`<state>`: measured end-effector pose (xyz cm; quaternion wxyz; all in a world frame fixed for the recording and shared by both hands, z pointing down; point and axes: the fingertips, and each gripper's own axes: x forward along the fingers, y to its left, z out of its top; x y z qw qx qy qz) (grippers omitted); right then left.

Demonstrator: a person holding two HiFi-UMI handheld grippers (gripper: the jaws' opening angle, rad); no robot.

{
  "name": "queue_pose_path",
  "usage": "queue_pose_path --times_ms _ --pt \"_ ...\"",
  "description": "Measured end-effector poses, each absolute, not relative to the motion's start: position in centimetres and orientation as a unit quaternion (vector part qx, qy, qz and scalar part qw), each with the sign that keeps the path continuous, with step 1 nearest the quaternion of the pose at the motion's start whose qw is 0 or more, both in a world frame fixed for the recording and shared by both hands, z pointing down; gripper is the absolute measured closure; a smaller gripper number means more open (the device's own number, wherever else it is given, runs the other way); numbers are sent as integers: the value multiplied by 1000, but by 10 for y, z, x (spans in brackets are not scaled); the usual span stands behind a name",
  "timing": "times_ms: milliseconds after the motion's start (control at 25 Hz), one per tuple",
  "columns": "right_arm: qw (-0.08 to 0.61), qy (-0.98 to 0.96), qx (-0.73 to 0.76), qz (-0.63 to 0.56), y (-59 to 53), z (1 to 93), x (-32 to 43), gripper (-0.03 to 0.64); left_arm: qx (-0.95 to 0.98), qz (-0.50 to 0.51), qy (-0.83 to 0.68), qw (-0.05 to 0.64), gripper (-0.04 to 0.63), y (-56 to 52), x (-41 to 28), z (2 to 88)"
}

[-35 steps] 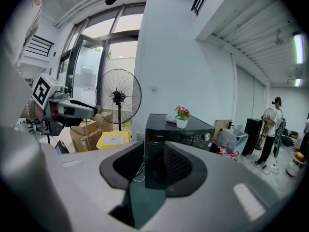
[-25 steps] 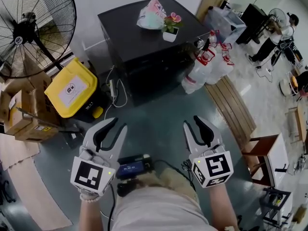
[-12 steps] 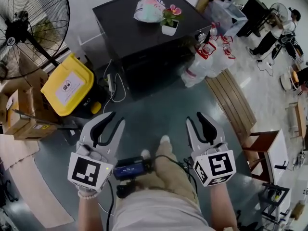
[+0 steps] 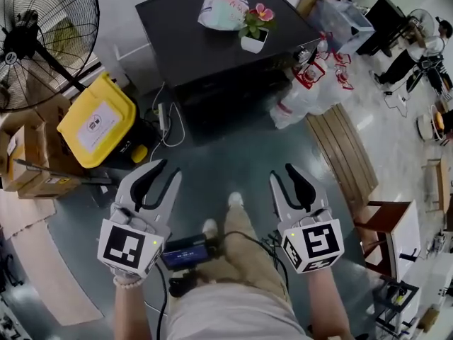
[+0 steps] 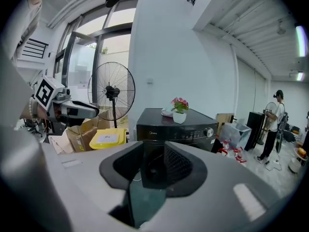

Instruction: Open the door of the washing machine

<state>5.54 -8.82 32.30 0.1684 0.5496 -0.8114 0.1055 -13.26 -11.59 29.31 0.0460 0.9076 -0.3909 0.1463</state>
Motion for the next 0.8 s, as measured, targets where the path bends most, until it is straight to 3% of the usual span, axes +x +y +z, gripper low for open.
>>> queue_pose_path --times_ms 440,800 --pt "180 -825 522 125 -132 355 68 500 900 183 -385 88 489 -151 -104 337" --pt "191 -832 503 136 -161 384 74 500 902 207 -371 77 472 -177 -84 383"
